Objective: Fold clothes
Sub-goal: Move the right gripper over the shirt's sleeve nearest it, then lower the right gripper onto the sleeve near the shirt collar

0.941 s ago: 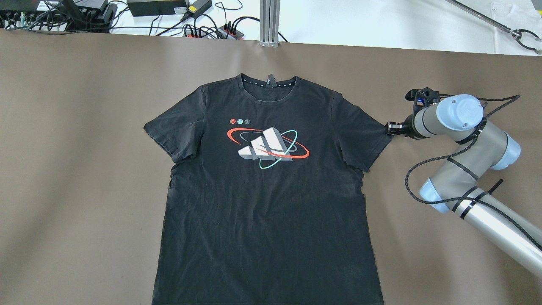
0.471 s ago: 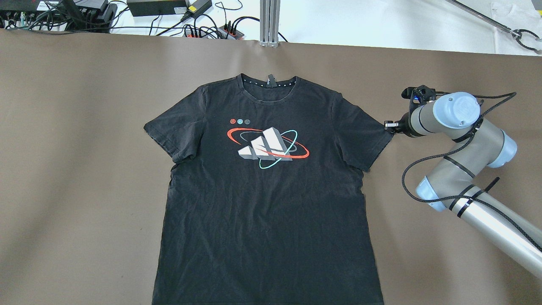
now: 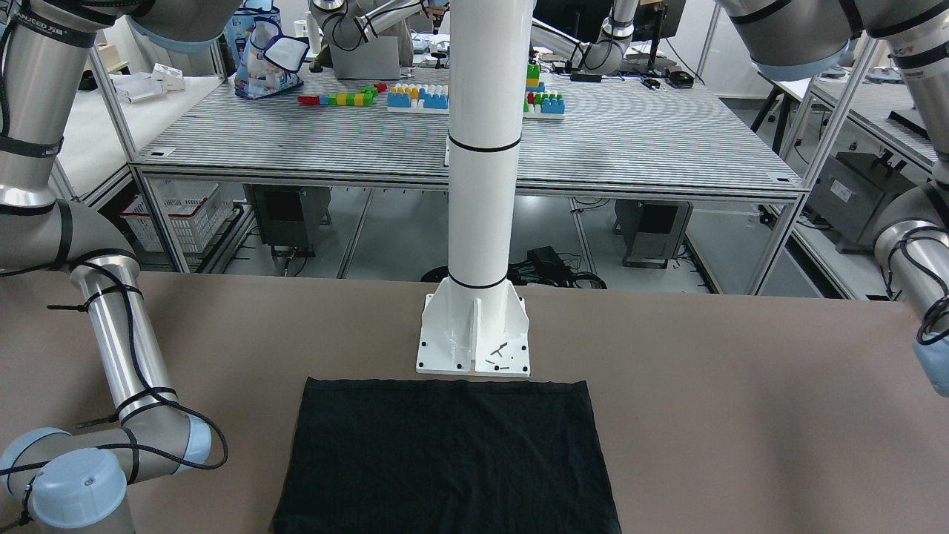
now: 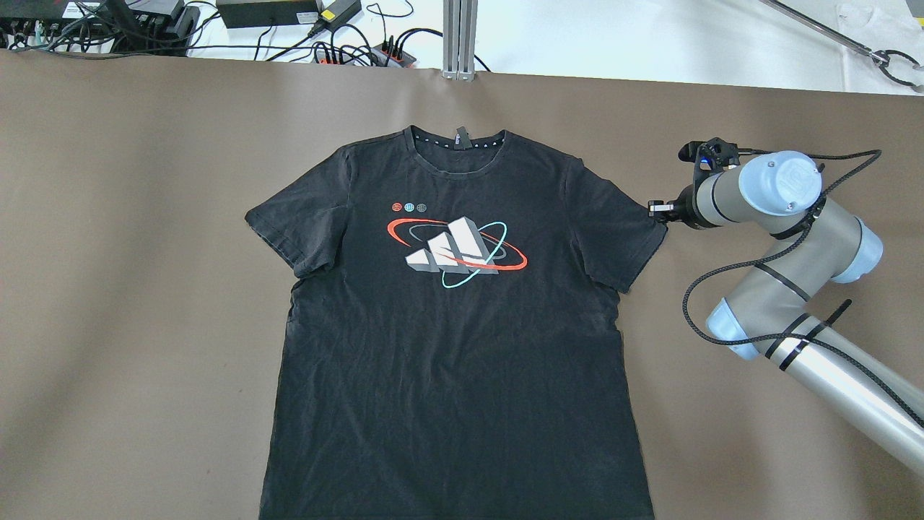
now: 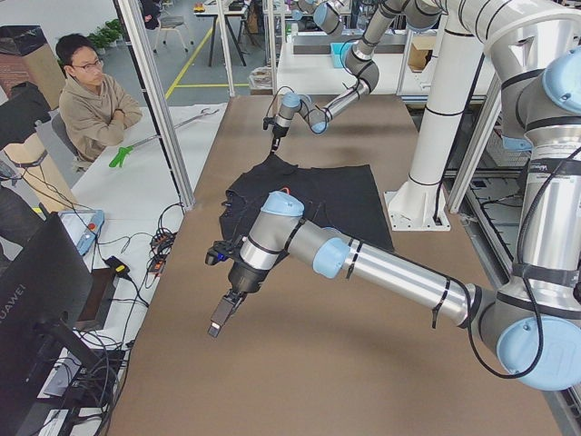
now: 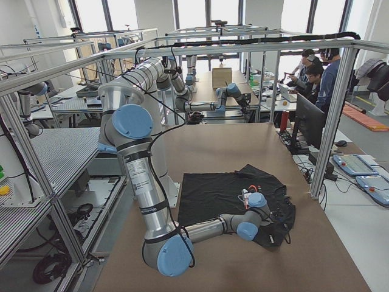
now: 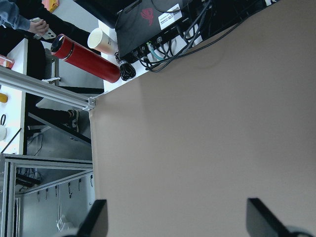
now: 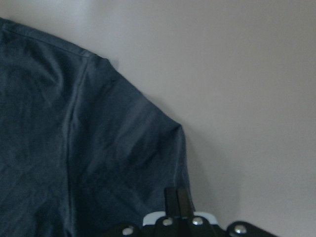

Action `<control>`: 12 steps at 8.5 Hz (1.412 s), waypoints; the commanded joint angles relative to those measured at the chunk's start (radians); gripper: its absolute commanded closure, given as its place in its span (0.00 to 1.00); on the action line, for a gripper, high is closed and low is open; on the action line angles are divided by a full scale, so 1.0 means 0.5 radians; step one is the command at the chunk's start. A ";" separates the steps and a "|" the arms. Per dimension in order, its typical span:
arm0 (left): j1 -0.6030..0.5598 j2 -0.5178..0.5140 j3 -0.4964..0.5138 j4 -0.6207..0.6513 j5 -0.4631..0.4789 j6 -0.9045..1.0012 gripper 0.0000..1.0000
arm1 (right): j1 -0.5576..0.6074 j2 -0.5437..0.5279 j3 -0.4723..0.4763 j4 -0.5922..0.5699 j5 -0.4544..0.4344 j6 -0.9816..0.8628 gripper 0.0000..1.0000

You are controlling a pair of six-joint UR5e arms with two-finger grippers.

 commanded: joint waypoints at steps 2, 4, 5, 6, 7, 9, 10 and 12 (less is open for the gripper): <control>0.000 0.000 -0.003 0.000 0.000 -0.003 0.00 | -0.147 0.227 0.095 -0.295 -0.023 0.050 1.00; 0.000 0.003 -0.003 0.000 0.000 -0.003 0.00 | -0.233 0.299 0.089 -0.391 -0.145 0.044 1.00; 0.000 0.003 -0.003 0.000 0.000 -0.006 0.00 | -0.282 0.390 0.004 -0.392 -0.234 0.047 1.00; 0.000 0.003 -0.006 0.000 0.000 -0.006 0.00 | -0.286 0.458 -0.100 -0.392 -0.241 0.047 1.00; -0.003 0.003 -0.009 0.000 0.000 -0.006 0.00 | -0.289 0.501 -0.168 -0.392 -0.241 0.038 1.00; -0.003 0.003 -0.012 0.000 0.000 -0.006 0.00 | -0.289 0.639 -0.328 -0.391 -0.247 0.041 1.00; 0.000 0.003 -0.012 0.000 0.000 -0.006 0.00 | -0.289 0.661 -0.353 -0.392 -0.247 0.044 1.00; 0.000 0.003 -0.009 0.000 0.000 -0.006 0.00 | -0.289 0.676 -0.393 -0.385 -0.274 0.041 1.00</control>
